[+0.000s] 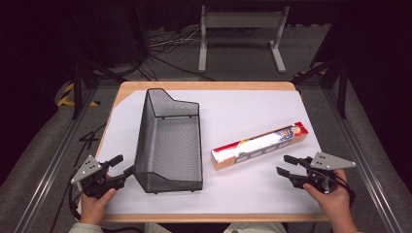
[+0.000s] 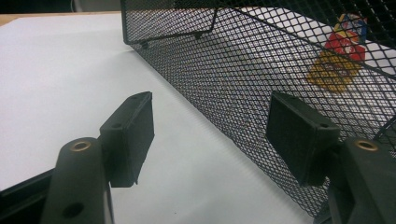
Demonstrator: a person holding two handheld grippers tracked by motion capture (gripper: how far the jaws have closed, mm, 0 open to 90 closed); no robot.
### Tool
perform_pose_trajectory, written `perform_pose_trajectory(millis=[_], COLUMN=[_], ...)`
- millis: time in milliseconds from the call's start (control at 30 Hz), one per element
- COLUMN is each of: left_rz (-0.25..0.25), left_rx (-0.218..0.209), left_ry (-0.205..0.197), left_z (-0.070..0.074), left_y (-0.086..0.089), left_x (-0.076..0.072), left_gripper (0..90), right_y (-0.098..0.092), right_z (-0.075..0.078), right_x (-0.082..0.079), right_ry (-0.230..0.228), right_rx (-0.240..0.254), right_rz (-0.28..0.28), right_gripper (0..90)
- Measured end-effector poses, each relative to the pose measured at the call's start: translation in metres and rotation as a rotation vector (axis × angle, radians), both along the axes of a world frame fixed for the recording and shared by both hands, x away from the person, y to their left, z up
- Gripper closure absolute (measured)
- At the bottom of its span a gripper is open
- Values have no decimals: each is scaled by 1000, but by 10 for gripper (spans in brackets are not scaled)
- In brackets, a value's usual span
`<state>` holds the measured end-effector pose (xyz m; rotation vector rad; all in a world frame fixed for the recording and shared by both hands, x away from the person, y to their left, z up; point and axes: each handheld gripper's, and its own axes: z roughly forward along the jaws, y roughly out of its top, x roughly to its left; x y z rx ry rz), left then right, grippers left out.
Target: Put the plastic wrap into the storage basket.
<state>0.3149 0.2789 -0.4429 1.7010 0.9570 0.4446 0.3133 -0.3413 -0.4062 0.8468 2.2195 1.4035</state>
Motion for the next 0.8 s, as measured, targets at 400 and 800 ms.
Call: perform_pose_trajectory(millis=[400, 800], left_rz=[16, 25], left_rx=[14, 19], left_ry=[1, 3], left_z=[2, 1], left_y=[2, 2], left_x=[-4, -4], left_gripper=[323, 323], right_y=[55, 98], right_z=[5, 6], right_x=[17, 32], right_ry=[16, 149], right_rx=[-16, -68], right_rz=[170, 192], right_gripper=[417, 598])
